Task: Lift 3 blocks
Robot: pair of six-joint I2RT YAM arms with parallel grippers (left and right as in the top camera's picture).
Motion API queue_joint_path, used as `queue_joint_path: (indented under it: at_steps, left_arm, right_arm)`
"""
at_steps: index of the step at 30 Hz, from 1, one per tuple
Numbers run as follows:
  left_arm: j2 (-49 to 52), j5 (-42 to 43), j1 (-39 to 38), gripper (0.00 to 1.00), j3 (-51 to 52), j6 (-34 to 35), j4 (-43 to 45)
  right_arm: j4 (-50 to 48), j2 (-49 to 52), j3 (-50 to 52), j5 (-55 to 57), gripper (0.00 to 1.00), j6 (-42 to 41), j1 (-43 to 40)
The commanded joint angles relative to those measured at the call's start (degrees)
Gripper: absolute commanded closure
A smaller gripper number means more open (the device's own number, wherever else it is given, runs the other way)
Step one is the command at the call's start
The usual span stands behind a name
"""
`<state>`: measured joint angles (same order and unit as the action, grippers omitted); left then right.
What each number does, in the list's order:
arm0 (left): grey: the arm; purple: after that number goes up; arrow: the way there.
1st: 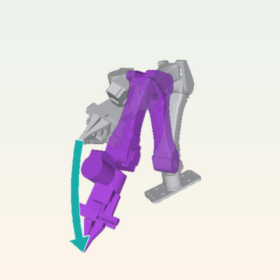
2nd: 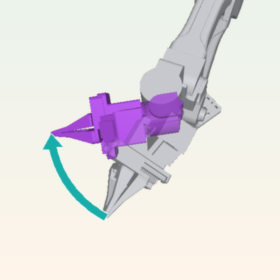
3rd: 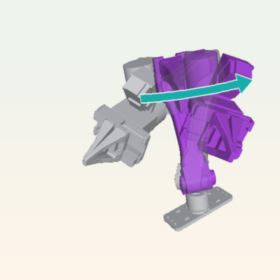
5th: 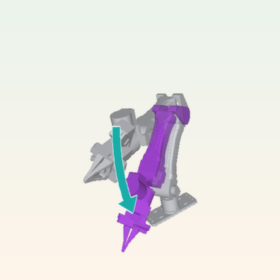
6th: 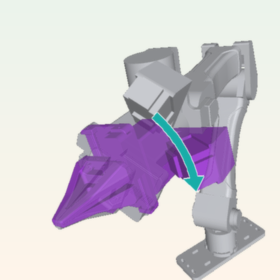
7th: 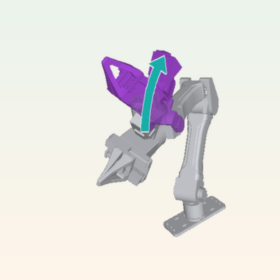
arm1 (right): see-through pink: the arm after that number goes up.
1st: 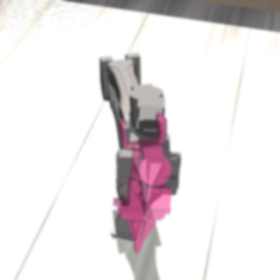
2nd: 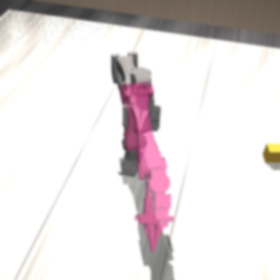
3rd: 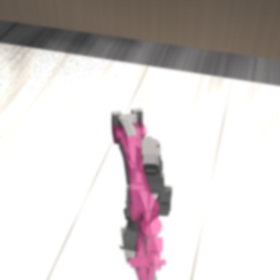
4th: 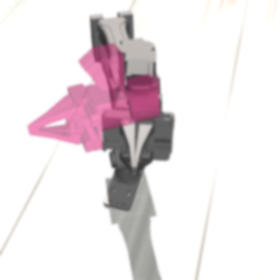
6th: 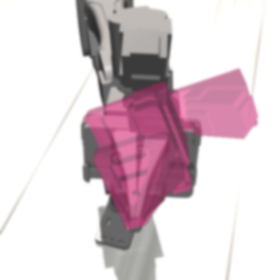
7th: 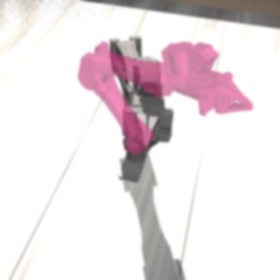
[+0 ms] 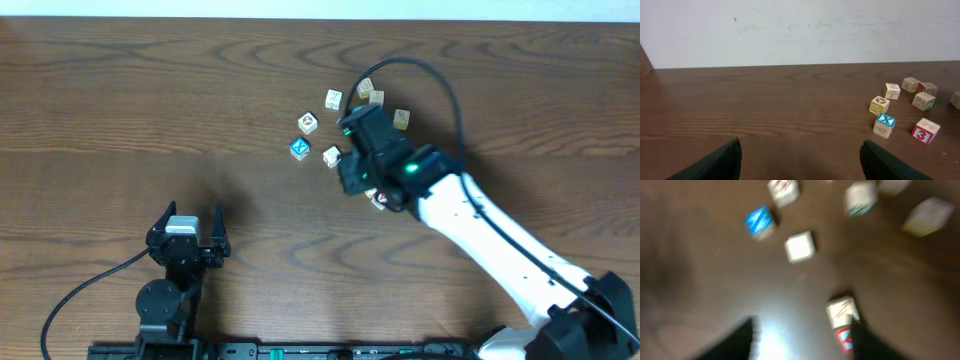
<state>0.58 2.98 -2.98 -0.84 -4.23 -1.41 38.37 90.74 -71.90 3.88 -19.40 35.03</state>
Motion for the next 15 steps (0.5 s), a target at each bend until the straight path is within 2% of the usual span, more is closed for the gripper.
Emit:
queue_joint_path:
  at_steps: [1, 3, 6, 9, 13, 15]
  left_arm:
    - [-0.35, -0.52, 0.28, 0.24, 0.61, 0.68, -2.6]
    - [-0.35, -0.52, 0.28, 0.24, 0.61, 0.68, -2.58]
    - [-0.35, -0.52, 0.28, 0.24, 0.61, 0.68, -2.58]
    - [-0.35, -0.52, 0.28, 0.24, 0.61, 0.68, -2.6]
    - [-0.35, -0.52, 0.28, 0.24, 0.61, 0.68, -2.58]
    - [-0.35, -0.52, 0.28, 0.24, 0.61, 0.68, -2.6]
  right_arm:
    - [-2.03, 1.88, -0.13, 3.74, 0.2, -1.64, -3.58]
    - [-4.74, 3.3, -0.13, 3.82, 0.12, -1.92, -5.22]
    - [-8.92, 5.81, -0.13, 5.14, 0.09, -4.81, -7.37]
    - [-12.94, 9.35, -0.15, 7.02, 0.12, -8.28, -9.33]
    - [-17.81, 15.17, -1.18, 5.57, 0.21, -11.04, -11.54]
    - [-18.53, 18.23, -2.89, 5.51, 0.21, -11.45, -12.09]
